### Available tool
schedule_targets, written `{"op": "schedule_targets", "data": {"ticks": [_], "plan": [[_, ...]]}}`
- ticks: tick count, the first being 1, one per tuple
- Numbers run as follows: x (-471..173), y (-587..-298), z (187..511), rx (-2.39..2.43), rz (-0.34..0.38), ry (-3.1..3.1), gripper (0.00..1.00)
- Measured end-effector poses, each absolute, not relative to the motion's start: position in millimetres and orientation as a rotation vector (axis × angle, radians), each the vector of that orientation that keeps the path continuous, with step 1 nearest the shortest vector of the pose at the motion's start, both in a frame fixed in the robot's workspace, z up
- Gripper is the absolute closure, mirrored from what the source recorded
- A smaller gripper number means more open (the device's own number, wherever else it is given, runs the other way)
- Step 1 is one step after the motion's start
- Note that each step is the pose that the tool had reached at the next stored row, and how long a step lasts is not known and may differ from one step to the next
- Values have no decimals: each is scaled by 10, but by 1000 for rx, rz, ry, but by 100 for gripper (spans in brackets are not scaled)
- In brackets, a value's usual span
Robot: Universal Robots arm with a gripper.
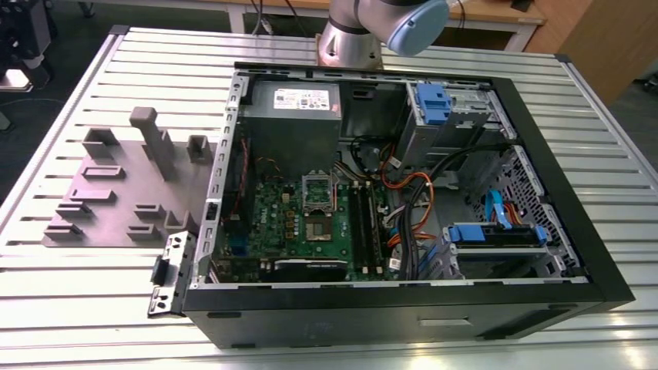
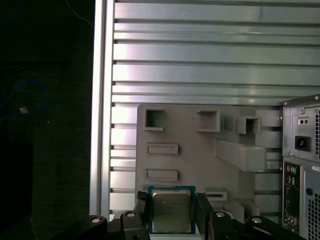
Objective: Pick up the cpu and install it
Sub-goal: 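Pick up the cpu and move it towards the insertion slot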
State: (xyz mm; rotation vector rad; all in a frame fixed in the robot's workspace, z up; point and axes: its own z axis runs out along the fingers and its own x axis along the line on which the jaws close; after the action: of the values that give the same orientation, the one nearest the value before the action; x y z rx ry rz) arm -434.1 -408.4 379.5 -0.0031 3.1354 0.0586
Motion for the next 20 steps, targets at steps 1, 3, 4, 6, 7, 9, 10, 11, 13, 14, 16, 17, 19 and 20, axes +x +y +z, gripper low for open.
{"op": "schedule_targets", "data": {"ticks": [1, 3, 4, 6, 7, 9, 10, 11, 13, 14, 16, 17, 19, 20], "plan": [[-4340, -4085, 3795, -3, 59, 3135, 53], [-4338, -4086, 3794, -3, 59, 3135, 53], [-4336, -4085, 3794, -3, 59, 3135, 53], [-4330, -4085, 3794, -3, 59, 3135, 53], [-4327, -4085, 3794, -3, 59, 3135, 53], [-4318, -4085, 3795, -3, 59, 3135, 53], [-4313, -4085, 3795, -3, 59, 3135, 53], [-4306, -4085, 3795, -3, 59, 3135, 53], [-4288, -4085, 3795, -3, 59, 3135, 53], [-4280, -4085, 3795, -3, 59, 3135, 53], [-4266, -4085, 3795, -3, 59, 3135, 53], [-4265, -4085, 3794, -3, 59, 3135, 53], [-4264, -4085, 3794, -3, 59, 3135, 53], [-4263, -4085, 3795, -3, 59, 3135, 53]]}}
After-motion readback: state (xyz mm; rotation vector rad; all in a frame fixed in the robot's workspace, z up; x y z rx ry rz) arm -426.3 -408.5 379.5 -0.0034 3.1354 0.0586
